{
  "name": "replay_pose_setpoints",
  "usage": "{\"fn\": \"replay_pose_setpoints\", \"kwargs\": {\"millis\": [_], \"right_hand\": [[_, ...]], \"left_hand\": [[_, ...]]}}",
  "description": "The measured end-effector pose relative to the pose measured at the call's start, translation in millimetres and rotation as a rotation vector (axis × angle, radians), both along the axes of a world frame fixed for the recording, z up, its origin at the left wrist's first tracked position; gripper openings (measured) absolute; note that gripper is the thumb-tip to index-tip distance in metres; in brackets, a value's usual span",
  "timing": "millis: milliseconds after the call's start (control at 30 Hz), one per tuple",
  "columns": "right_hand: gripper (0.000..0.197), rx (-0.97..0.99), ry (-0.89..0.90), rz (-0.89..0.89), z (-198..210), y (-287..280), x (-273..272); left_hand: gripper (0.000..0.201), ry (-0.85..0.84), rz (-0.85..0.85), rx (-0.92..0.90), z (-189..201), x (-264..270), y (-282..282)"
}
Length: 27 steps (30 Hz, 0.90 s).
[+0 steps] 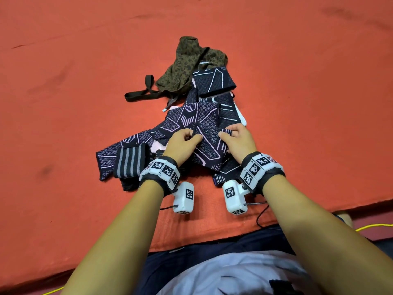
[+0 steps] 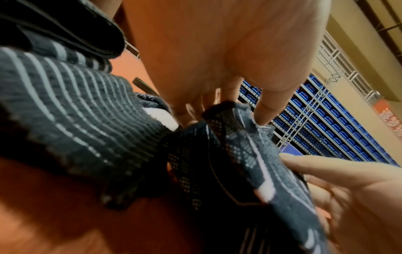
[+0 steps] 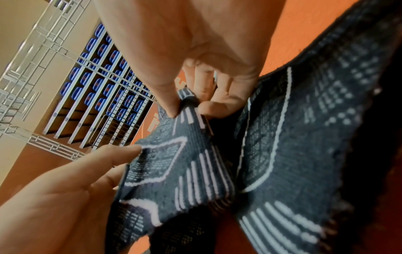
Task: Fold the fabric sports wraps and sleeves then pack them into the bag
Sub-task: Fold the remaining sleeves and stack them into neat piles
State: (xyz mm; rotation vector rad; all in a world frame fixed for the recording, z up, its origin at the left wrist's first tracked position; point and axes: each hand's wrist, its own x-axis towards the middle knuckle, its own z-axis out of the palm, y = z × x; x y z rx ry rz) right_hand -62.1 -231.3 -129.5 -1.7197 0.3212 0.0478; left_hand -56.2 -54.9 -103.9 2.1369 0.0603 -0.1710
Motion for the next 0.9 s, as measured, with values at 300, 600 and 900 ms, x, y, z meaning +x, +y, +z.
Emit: {"fn": "replay_pose_setpoints", "kwargs": {"millis": [300,600,900], "right_hand": [[0.019,0.093,-0.025,0.026,1.0,-5.5,-0.8],[0.041,0.346,0.063,0.18,3.0,-4.6,-12.6],[0.031,0.412,0.143,0.226,-4.3,-13.8,-24.2]], "left_hand": [[0.028,-0.12,0.051,-0.112,4.4,-0.1,-0.3],[0.016,-0.132,0.146,-0.397,0.7,-14.4,-2.4],[0.013,0.022,0.385,-0.927,-20.8,-37.3,-24.4]]}}
